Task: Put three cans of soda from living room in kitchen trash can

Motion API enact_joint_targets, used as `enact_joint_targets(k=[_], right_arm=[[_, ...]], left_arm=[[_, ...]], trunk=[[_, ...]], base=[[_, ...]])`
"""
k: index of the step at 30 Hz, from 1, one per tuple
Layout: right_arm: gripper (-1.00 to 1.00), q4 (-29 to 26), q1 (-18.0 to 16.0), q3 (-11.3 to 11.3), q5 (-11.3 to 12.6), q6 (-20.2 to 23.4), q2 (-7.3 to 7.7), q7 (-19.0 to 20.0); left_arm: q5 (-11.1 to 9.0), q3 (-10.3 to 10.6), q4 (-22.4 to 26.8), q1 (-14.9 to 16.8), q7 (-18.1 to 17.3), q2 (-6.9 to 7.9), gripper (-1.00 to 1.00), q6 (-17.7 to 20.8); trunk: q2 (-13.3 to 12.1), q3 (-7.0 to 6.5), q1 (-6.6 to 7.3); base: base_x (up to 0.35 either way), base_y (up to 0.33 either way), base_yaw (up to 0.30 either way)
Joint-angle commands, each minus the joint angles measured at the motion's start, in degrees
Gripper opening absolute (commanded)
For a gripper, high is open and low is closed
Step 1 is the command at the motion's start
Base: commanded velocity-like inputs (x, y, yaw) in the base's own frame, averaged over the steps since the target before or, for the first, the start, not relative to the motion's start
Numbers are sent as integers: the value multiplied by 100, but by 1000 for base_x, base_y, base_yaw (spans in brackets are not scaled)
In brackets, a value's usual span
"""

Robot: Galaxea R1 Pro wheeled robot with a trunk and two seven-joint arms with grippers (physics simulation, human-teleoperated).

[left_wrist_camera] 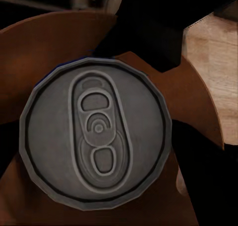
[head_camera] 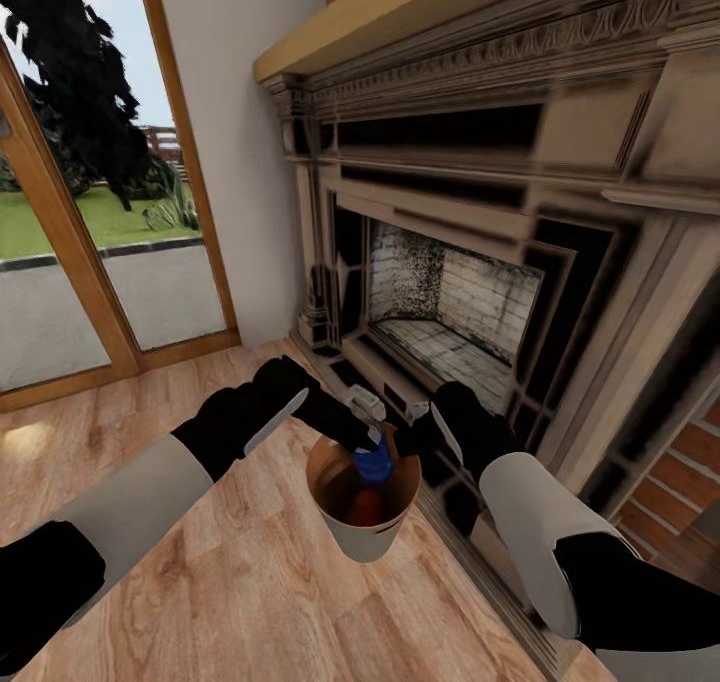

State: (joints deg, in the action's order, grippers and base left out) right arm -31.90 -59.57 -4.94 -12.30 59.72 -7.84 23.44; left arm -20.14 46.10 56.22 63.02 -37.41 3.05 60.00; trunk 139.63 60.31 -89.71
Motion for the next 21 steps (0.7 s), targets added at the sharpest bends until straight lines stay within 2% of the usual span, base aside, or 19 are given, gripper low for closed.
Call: enact_joint_targets(k=[1, 4, 7, 9, 13, 21], right_arm=[[-100, -1, -2, 15, 176, 28, 0, 30], [-100, -1, -2, 24, 175, 28, -4, 30], [-100, -1, -2, 26, 174, 28, -6, 30], [-100, 2, -2, 27, 172, 28, -5, 30], [-100, 4, -2, 28, 168, 28, -7, 29], [-100, 5, -2, 29, 166, 28, 2, 22]], left_arm=[[-5, 111, -2, 0, 58, -2, -100, 0], [-7, 294, 8, -3, 197, -5, -100, 0], [-7, 365, 20, -1, 250, -1, -100, 0], [-7, 553, 14, -2, 275, 9, -100, 0], [-3, 734, 5, -1, 285, 17, -100, 0], [1, 868, -11, 0, 292, 1, -100, 0]], trunk=[[0, -1, 1], [0, -1, 1], [0, -1, 1], [0, -1, 1], [0, -1, 1], [0, -1, 1]], base=[[0, 0, 0], [0, 0, 0], [0, 0, 0], [0, 0, 0], [0, 0, 0], [0, 0, 0]])
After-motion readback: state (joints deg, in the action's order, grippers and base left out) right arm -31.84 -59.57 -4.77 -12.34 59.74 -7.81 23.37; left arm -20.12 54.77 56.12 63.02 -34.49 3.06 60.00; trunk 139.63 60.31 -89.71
